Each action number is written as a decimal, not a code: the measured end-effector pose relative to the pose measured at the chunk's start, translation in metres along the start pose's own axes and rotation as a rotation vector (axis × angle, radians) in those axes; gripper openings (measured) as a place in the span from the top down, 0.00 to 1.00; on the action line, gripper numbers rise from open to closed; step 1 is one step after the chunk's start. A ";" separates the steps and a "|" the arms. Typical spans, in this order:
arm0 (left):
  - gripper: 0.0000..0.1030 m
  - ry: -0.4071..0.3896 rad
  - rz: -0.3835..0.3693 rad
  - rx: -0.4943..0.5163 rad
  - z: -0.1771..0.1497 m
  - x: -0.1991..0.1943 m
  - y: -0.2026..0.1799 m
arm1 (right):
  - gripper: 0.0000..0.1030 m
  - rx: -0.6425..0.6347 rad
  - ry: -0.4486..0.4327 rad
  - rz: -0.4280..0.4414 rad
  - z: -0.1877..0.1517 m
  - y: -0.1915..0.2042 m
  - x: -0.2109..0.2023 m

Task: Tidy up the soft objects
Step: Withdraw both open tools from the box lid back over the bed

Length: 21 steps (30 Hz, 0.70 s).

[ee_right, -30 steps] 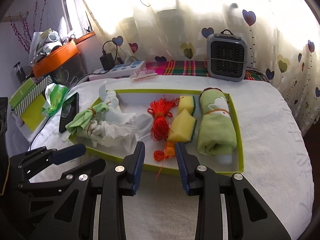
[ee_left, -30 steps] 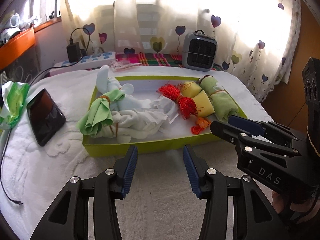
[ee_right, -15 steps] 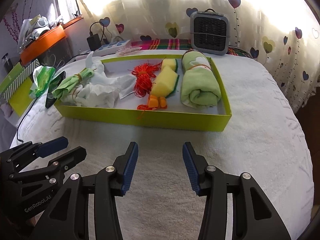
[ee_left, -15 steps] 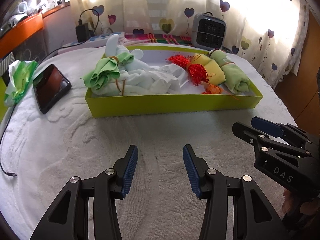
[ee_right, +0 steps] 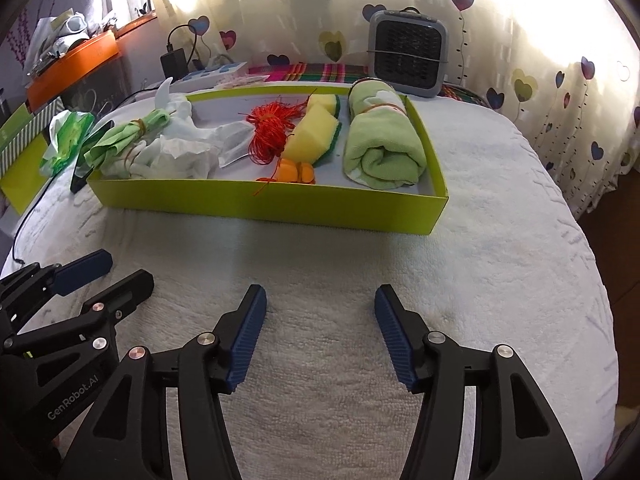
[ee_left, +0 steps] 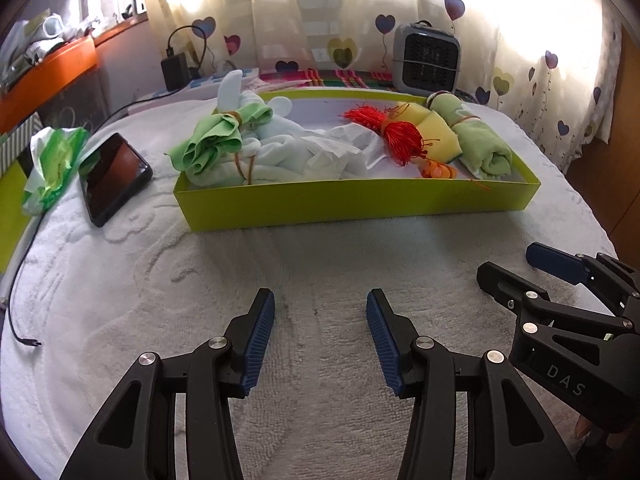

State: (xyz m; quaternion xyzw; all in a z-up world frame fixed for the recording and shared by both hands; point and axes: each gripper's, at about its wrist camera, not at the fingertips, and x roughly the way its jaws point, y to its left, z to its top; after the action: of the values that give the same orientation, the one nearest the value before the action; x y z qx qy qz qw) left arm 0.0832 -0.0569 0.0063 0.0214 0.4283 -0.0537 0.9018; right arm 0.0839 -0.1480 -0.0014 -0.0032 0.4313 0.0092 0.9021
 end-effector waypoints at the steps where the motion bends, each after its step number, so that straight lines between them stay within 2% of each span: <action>1: 0.54 0.000 0.002 0.002 0.000 0.000 0.000 | 0.44 0.000 0.000 -0.004 0.000 0.000 0.000; 9: 0.53 0.001 0.007 0.000 0.000 0.000 -0.001 | 0.36 0.023 0.002 -0.034 -0.002 -0.003 -0.002; 11: 0.53 0.000 0.005 -0.001 0.000 0.000 0.000 | 0.31 0.038 0.009 -0.036 -0.002 -0.006 -0.001; 21: 0.52 0.001 0.005 -0.006 0.000 0.001 -0.001 | 0.30 0.047 0.011 -0.026 -0.002 -0.006 0.000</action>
State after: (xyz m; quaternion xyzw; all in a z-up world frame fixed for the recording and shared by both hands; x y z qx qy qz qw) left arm 0.0838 -0.0578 0.0057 0.0200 0.4287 -0.0502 0.9018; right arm 0.0826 -0.1539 -0.0027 0.0121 0.4363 -0.0124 0.8996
